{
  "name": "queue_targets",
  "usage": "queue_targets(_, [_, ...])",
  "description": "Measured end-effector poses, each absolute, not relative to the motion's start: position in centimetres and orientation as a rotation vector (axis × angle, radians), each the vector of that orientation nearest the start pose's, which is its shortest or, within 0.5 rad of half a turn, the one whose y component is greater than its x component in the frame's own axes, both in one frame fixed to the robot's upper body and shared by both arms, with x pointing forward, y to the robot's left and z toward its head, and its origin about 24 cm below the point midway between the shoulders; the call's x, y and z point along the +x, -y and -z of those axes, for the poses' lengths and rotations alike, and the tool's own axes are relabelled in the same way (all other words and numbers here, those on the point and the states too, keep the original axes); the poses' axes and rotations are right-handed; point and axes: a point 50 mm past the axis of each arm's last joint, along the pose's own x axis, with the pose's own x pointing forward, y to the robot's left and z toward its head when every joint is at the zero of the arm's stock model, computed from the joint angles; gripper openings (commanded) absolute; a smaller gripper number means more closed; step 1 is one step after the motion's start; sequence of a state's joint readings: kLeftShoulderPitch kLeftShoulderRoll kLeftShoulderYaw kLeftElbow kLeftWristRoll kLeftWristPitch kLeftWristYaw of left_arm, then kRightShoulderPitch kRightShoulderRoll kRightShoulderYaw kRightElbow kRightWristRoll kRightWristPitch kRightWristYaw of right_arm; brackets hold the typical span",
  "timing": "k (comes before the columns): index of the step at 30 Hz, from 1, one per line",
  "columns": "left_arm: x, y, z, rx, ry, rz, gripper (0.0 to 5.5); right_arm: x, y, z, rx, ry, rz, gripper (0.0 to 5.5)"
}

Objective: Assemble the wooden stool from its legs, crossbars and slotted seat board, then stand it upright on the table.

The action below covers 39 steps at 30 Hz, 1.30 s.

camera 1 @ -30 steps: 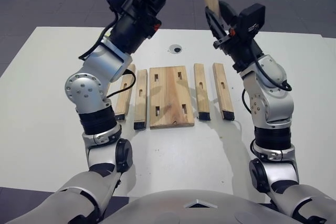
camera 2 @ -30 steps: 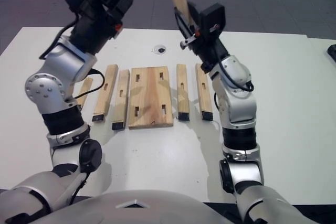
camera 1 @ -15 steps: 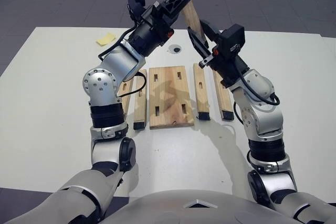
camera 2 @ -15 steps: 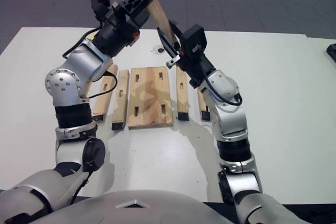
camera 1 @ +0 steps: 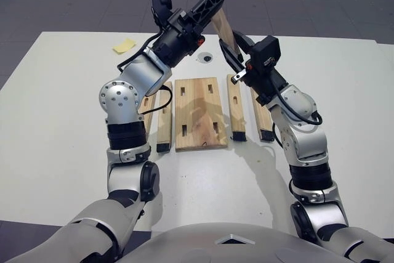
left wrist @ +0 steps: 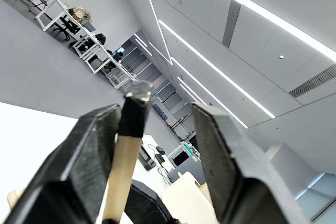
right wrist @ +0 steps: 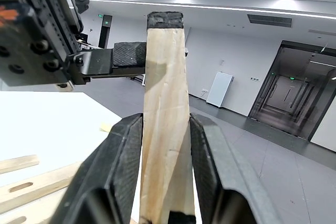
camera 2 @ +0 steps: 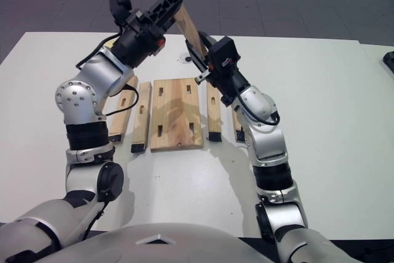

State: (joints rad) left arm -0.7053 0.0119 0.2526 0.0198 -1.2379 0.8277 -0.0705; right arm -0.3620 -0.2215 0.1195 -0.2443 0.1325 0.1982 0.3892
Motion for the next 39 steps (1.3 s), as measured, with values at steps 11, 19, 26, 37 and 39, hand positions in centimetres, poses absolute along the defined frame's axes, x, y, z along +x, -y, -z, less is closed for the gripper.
queue_targets(11, [32.4,-8.5,-20.5,-0.965,-0.073,0.847,0.57,28.6,10.5,-16.9,-0.207,0.364,-0.625,1.30])
queue_targets(19, [32.2,-8.6,-20.2,-0.873,-0.045,0.833,0.43,28.9,10.4,-16.5,-0.231,0.343,-0.609,1.92])
queue_targets(26, [32.4,-8.8,-20.7,-0.774,0.063,0.806,0.43,30.8,11.9,-13.0,-0.331,0.117,-0.467,2.97])
queue_targets(37, [31.0,-21.4,-22.6,-0.462,0.444,0.210,0.43,31.3,17.1,-10.6,-0.412,-0.060,-0.147,4.73])
queue_targets(39, [30.1,-21.8,-20.6,-0.382,0.382,0.129,0.43,31.5,17.7,-11.1,-0.363,-0.044,-0.059,5.05])
